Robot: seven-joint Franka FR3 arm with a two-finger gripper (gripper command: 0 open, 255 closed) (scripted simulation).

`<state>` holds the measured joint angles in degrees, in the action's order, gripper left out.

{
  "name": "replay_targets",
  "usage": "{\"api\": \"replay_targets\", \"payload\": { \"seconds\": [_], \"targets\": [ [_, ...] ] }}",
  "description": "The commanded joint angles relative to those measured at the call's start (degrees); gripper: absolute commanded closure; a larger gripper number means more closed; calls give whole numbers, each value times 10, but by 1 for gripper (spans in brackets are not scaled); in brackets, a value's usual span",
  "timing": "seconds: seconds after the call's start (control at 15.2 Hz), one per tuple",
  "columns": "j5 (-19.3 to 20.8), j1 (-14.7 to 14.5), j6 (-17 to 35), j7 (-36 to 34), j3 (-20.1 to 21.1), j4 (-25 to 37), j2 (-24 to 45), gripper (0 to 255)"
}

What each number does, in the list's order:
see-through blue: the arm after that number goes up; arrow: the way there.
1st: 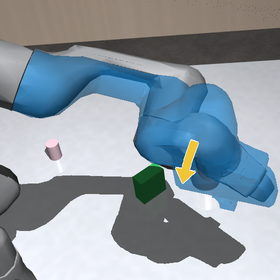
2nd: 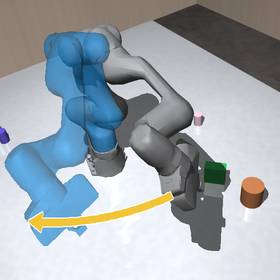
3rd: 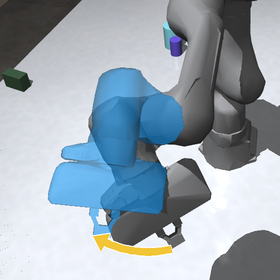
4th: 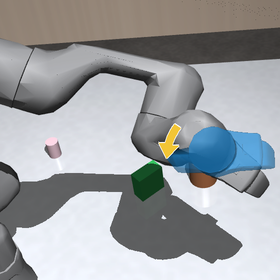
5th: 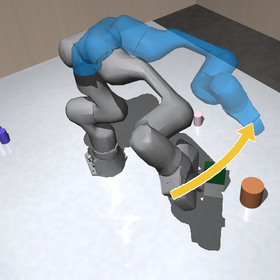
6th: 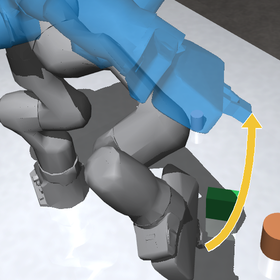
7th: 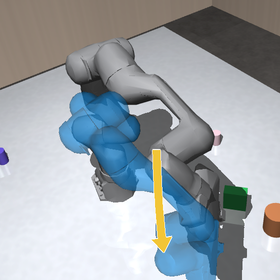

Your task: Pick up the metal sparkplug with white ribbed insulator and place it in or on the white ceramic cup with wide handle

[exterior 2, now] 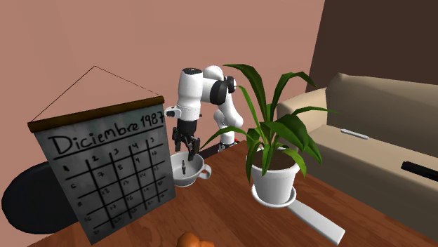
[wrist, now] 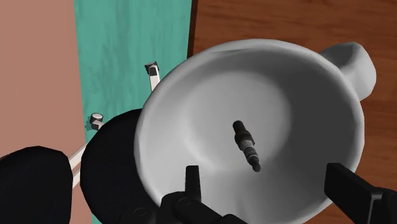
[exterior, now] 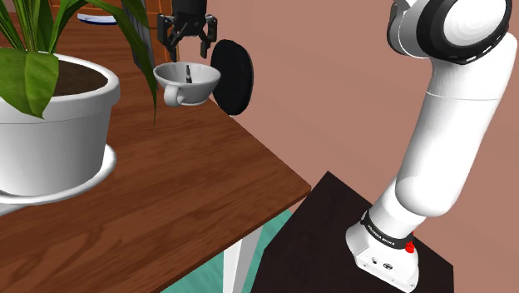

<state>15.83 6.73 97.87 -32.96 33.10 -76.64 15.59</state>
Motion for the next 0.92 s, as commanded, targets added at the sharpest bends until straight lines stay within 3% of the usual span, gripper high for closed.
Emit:
{"api": "replay_targets", "payload": {
  "seconds": [0.0, 0.07, 0.33, 0.86],
  "targets": [
    [0, 0, 0, 0, 0, 0, 0, 0],
    [0, 0, 0, 0, 0, 0, 0, 0],
    [11, -21, -82, 1, 4, 96, 16, 0],
    [11, -22, -82, 1, 3, 96, 16, 0]
  ]
}}
